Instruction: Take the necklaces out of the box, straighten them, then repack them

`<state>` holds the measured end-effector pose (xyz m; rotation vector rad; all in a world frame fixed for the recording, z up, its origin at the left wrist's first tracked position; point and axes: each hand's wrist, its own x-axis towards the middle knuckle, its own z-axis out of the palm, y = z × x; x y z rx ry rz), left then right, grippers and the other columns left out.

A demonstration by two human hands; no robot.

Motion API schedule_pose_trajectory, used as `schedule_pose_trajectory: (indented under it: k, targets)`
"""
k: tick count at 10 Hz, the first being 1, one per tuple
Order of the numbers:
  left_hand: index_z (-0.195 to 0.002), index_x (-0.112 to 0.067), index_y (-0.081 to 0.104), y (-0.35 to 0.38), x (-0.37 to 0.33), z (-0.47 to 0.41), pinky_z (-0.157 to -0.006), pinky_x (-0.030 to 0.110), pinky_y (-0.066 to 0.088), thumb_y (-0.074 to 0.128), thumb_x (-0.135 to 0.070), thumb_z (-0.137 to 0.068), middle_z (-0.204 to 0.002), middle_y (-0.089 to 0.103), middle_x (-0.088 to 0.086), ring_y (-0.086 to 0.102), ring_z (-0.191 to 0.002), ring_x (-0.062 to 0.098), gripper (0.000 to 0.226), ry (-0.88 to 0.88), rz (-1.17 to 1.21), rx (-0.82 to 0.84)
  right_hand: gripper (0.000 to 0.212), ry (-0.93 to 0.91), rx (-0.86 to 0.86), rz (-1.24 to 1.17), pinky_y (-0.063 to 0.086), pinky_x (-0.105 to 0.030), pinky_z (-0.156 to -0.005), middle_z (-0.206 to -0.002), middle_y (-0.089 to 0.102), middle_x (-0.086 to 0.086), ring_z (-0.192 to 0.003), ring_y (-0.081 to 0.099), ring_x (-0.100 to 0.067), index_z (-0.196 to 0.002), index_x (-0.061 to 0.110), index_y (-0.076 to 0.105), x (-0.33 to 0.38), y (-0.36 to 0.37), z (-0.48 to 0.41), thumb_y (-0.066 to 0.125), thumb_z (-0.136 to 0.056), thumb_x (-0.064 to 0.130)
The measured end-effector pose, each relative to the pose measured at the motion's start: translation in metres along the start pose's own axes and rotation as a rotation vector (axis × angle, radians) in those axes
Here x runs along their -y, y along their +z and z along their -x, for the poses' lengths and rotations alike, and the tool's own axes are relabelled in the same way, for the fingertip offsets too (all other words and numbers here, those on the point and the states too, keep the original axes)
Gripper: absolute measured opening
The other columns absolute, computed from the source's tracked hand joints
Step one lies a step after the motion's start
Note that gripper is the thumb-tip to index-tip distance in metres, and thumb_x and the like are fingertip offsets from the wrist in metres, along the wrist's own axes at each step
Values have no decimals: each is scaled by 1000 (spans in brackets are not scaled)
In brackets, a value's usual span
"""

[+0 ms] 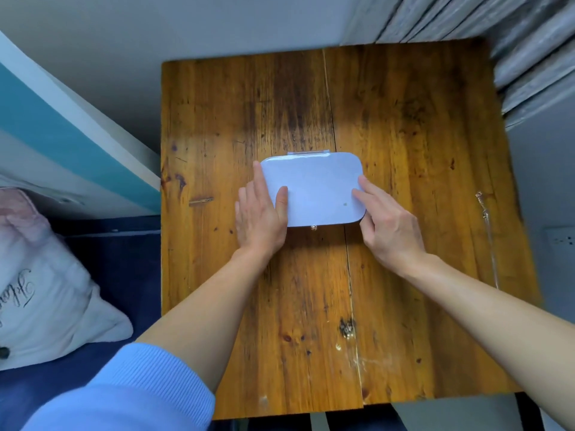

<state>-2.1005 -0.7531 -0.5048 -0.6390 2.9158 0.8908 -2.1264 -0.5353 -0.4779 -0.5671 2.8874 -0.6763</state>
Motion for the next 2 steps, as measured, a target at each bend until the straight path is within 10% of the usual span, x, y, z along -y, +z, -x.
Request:
schedule_pose_trajectory:
  k: [2]
  targets:
    - [-152, -21, 13, 0, 0, -3, -91, 42, 38, 29, -43, -99, -122, 51, 10, 44, -107, 28, 59, 45, -131, 1, 28, -37, -36, -129, 54, -40, -88, -128, 63, -6, -114, 59, -21, -117, 12, 66, 15, -44, -22, 57, -90, 10]
